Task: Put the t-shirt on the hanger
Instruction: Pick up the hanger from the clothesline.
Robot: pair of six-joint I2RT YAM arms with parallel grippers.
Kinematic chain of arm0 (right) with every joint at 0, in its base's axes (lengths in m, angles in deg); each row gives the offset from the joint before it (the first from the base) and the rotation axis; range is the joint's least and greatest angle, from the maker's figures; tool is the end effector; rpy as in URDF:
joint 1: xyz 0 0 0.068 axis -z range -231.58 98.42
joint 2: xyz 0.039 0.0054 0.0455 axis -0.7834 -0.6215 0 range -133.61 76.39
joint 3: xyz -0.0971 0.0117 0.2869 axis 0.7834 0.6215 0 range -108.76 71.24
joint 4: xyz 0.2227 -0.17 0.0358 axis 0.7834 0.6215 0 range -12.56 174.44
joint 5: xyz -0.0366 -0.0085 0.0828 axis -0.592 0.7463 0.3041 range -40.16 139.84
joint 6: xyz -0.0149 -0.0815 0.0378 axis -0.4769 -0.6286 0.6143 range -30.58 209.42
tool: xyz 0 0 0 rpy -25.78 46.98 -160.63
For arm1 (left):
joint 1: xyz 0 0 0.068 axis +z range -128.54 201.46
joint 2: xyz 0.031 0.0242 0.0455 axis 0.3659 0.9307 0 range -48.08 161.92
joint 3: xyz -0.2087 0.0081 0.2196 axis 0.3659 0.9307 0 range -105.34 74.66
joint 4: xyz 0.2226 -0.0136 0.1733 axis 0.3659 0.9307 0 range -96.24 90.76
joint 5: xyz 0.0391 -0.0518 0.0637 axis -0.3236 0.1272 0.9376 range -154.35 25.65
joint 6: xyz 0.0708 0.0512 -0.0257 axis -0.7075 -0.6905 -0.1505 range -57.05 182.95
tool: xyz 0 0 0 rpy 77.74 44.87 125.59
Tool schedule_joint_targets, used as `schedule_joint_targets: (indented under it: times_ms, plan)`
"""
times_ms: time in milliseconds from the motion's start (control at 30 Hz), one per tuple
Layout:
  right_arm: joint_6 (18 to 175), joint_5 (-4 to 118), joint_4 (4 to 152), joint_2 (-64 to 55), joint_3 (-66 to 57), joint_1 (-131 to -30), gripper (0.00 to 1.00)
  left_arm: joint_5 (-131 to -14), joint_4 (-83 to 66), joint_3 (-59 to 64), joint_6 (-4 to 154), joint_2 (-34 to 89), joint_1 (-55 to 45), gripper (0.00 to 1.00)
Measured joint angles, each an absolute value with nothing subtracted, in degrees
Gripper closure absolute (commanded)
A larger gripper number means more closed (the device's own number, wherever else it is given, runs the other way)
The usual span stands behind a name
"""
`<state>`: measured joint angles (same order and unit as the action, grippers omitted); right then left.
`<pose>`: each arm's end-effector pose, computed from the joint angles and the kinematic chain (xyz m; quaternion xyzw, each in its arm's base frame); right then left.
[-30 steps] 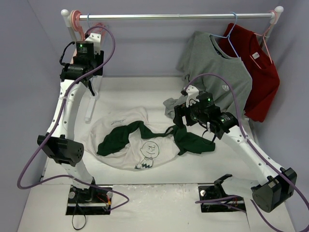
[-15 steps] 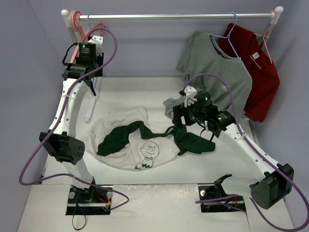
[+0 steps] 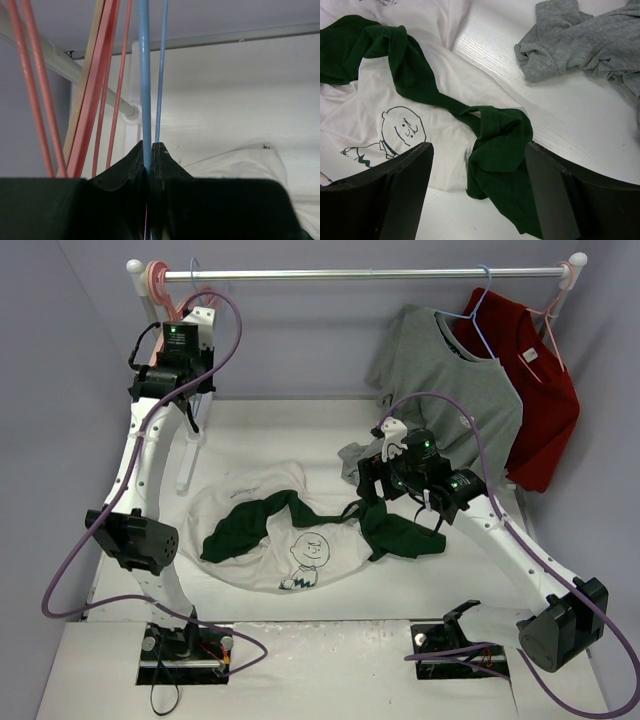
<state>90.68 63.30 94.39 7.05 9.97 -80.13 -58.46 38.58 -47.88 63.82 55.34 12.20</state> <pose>0.2788 0.1733 0.3468 -0.2588 0.7991 0.2328 0.4901 0.4565 -0.0660 0.4776 0.0346 0.8453 -0.0035 0.5332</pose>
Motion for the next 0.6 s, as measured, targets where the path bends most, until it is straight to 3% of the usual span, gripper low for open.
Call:
schedule_joint_targets:
  times_ms: [400,600]
  plan:
    - [90.7,63.3,94.4,7.2,10.0,-80.1,0.25,-63.3,39.3,-54.8,65.5,53.3,12.2,1.0]
    - [90.9,63.1,94.4,8.1,10.0,-80.2,0.25,-69.8,39.5,-47.7,67.7,47.3,12.2,1.0]
